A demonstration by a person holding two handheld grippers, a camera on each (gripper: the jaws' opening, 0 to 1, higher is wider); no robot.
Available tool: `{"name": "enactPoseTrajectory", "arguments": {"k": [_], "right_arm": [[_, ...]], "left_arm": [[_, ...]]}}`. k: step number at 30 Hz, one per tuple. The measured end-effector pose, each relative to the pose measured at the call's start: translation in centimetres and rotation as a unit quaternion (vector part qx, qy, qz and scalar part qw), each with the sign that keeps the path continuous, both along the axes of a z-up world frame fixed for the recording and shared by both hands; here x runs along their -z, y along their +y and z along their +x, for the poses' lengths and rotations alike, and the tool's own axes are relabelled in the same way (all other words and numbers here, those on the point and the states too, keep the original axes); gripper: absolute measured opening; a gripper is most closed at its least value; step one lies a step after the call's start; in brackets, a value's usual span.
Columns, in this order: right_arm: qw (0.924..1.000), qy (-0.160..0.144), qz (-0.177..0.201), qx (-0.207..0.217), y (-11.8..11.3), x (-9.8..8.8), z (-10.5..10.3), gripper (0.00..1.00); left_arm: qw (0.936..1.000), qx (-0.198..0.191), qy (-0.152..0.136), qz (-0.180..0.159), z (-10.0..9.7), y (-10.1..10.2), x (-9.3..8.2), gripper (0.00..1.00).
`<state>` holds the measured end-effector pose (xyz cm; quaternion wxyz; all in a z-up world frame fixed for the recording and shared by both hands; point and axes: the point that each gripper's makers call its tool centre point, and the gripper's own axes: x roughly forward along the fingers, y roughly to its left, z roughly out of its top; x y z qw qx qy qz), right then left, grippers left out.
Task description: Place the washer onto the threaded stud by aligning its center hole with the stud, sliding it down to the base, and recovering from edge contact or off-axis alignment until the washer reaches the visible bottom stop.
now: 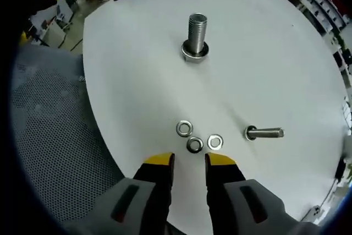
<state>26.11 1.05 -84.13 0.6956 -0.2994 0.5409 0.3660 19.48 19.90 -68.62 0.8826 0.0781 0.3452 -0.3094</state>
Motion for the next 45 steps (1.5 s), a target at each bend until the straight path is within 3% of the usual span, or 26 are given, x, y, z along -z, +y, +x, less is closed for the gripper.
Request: {"name": "enactPoseTrajectory", "arguments": {"k": [8,12,21,27,30,33,37,45], "right_arm": [[0.9999,0.000,0.010,0.007,0.7,-0.1,1.1,0.22],[0.9992,-0.007,0.011,-0.038,1.0,-0.1,0.7,0.20],[0.9970,-0.013,0.006,-0.076,0.9,0.1,-0.1,0.13],[0.9940,0.001,-0.008,-0.109,-0.4,0.0,-0.7,0.19],[0.9968,0.012,0.000,-0.079,-1.1,-0.1,-0.7,0.23],[0.9964,0.007,0.005,-0.084,-1.0,0.0,-0.5,0.23],[0.9959,0.015,-0.018,-0.087,-0.8,0.1,-0.6,0.23],[0.9900,0.008,-0.026,-0.139,-0.1,0.1,-0.9,0.17]], "left_arm": [[1.0000,-0.001,0.005,0.005,0.0,0.2,0.2,0.33],[1.0000,-0.002,0.006,0.003,0.0,0.2,0.2,0.33],[1.0000,0.001,0.006,0.003,-0.1,0.0,0.2,0.33],[1.0000,0.001,0.006,0.005,-0.1,0.1,0.2,0.33],[1.0000,0.000,0.006,0.005,-0.1,0.1,0.2,0.33],[1.0000,0.000,0.005,0.005,-0.1,0.1,0.2,0.33],[1.0000,0.002,0.006,0.007,-0.1,0.1,0.3,0.32],[0.9999,0.005,0.007,0.007,-0.2,0.0,0.3,0.33]]}}
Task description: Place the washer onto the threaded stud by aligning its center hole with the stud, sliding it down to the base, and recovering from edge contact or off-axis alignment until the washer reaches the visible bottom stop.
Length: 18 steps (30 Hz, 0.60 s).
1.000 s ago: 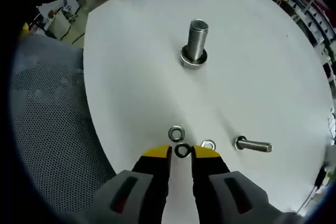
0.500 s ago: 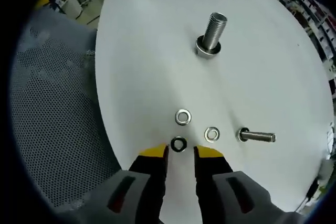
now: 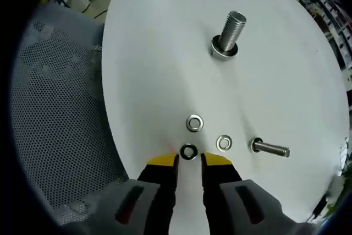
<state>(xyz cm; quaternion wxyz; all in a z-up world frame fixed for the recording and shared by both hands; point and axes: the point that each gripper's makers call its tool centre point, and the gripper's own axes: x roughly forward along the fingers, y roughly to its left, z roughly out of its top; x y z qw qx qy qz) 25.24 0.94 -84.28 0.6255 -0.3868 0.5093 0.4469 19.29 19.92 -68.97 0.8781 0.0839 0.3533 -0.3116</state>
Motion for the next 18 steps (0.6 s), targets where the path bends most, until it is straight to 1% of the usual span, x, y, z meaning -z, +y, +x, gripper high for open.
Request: {"name": "enactPoseTrajectory", "arguments": {"k": [3,5,8,12,18], "right_arm": [[1.0000,0.003,0.001,0.001,0.07,0.04,0.29,0.16],[0.9998,0.013,0.003,0.015,0.07,0.01,0.38,0.16],[0.9998,0.016,-0.002,0.009,0.07,0.04,0.32,0.16],[0.9997,0.010,-0.018,-0.008,0.22,0.10,0.11,0.16],[0.9995,0.014,-0.029,-0.005,0.25,0.03,0.23,0.15]], "left_arm": [[1.0000,0.000,0.000,0.001,0.02,0.03,0.01,0.33],[1.0000,0.000,-0.001,0.001,0.05,0.01,-0.04,0.33],[1.0000,0.000,-0.001,0.002,0.04,0.02,-0.02,0.32],[1.0000,-0.002,-0.003,0.003,0.11,0.07,-0.05,0.32],[1.0000,-0.002,-0.003,0.006,0.08,0.11,-0.04,0.32]]}}
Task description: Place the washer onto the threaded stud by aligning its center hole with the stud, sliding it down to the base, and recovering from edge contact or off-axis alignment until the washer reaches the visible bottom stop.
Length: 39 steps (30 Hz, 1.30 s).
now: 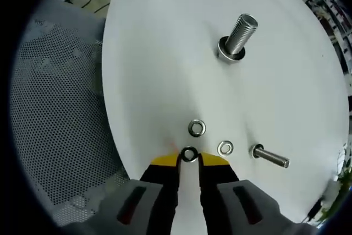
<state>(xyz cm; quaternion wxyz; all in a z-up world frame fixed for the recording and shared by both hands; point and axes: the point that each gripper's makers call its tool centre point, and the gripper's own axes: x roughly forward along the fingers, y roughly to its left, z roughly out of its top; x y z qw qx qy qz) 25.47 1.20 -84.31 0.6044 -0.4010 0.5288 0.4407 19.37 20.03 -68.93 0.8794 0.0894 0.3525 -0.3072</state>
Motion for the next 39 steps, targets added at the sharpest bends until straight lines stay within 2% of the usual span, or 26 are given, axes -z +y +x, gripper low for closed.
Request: {"name": "enactPoseTrajectory", "arguments": {"k": [4,14,18,21,31,39], "right_arm": [[1.0000,-0.003,-0.005,0.005,0.0,0.0,-0.1,0.15],[0.9982,-0.025,-0.019,0.050,0.0,0.0,-0.1,0.14],[0.9969,-0.033,0.011,0.071,-0.1,-0.1,0.0,0.13],[0.9934,-0.028,0.041,0.103,-0.1,-0.2,0.0,0.13],[0.9908,-0.037,0.053,0.119,-0.3,-0.2,0.3,0.13],[0.9856,-0.043,0.072,0.147,-0.7,-1.3,0.8,0.13]], "left_arm": [[1.0000,-0.002,-0.001,0.001,0.0,0.1,0.0,0.32],[1.0000,0.000,0.001,0.005,0.0,0.1,0.1,0.32],[1.0000,-0.003,0.002,0.006,0.0,0.2,0.1,0.32],[1.0000,-0.004,0.001,0.005,0.0,0.2,0.1,0.32],[0.9999,-0.005,0.003,0.012,-0.1,0.4,0.3,0.32],[0.9999,-0.008,0.003,0.006,0.0,0.3,0.2,0.33]]}}
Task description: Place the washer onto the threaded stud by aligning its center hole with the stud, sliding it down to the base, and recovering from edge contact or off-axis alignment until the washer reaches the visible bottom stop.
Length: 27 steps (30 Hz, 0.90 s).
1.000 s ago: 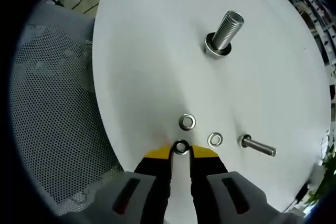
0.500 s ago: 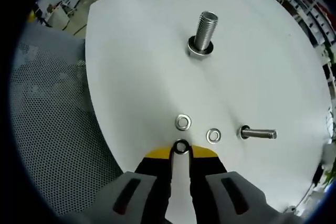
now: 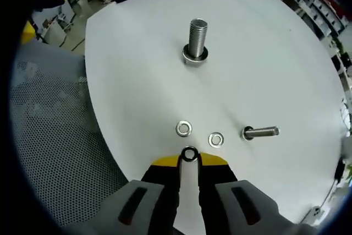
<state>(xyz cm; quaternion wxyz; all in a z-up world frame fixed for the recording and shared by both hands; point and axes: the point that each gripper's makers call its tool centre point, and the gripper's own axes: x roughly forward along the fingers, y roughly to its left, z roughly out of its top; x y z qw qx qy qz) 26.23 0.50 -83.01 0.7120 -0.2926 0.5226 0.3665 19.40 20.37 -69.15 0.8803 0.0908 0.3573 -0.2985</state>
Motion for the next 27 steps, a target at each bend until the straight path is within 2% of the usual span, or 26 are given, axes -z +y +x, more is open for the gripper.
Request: {"name": "enactPoseTrajectory", "arguments": {"k": [8,13,20,27], "right_arm": [[0.9996,-0.021,0.008,0.019,-1.3,-2.1,1.5,0.13],[0.9968,-0.038,0.031,0.063,-2.0,-3.5,2.8,0.13],[0.9963,-0.041,0.028,0.070,-2.7,-4.7,3.4,0.13],[0.9957,-0.061,0.028,0.063,-2.4,-6.1,4.9,0.13]], "left_arm": [[1.0000,0.008,0.000,-0.003,-0.2,-0.4,-0.1,0.33],[0.9998,0.003,-0.008,-0.017,0.1,-0.4,-0.6,0.33],[0.9997,0.003,-0.011,-0.019,0.1,-0.4,-0.7,0.33],[0.9997,0.008,-0.013,-0.019,-0.1,-0.6,-0.7,0.33]]}}
